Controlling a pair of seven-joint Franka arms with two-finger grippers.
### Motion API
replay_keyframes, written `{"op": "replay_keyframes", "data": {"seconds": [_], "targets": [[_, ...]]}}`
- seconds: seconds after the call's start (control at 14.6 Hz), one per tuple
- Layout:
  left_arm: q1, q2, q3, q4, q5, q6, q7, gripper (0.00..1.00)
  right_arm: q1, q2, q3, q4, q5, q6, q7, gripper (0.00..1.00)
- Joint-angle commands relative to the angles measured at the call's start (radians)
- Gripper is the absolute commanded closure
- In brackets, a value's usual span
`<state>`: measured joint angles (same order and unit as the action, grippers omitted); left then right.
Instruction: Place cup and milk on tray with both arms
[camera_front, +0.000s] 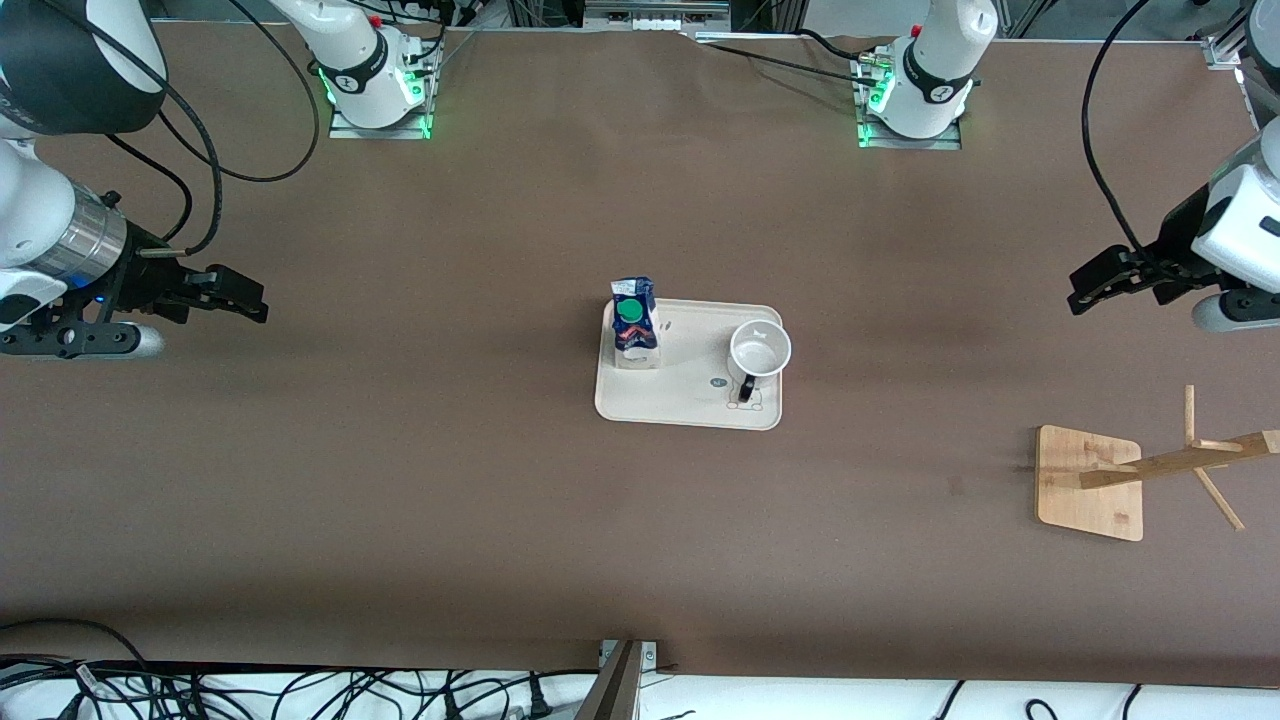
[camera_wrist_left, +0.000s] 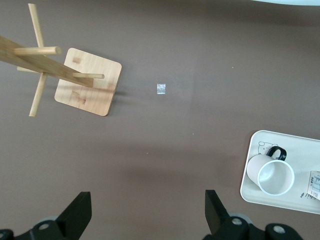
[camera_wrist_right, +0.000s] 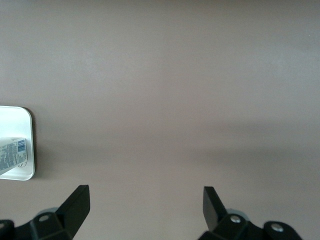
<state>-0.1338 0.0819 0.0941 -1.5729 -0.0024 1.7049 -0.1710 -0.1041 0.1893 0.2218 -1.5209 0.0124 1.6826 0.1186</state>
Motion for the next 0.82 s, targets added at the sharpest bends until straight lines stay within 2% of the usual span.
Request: {"op": "replay_keyframes", "data": {"seconds": [0.0,0.62,0.75], "targets": [[0.000,0.016,-0.010,0.036,-0.001,-0.011,-0.001,0.00,-0.012,-0.048,0.004,-0.058,-0.034,0.022,0.003,0.00],[0.000,0.016,-0.013,0.041,0.001,-0.011,-0.001,0.00,-0.026,-0.039,-0.009,-0.036,-0.061,-0.014,-0.023,0.00],[0.000,0.016,-0.013,0.042,0.002,-0.010,0.002,0.00,-0.017,-0.040,-0.012,-0.033,-0.115,-0.003,-0.130,0.00]]}}
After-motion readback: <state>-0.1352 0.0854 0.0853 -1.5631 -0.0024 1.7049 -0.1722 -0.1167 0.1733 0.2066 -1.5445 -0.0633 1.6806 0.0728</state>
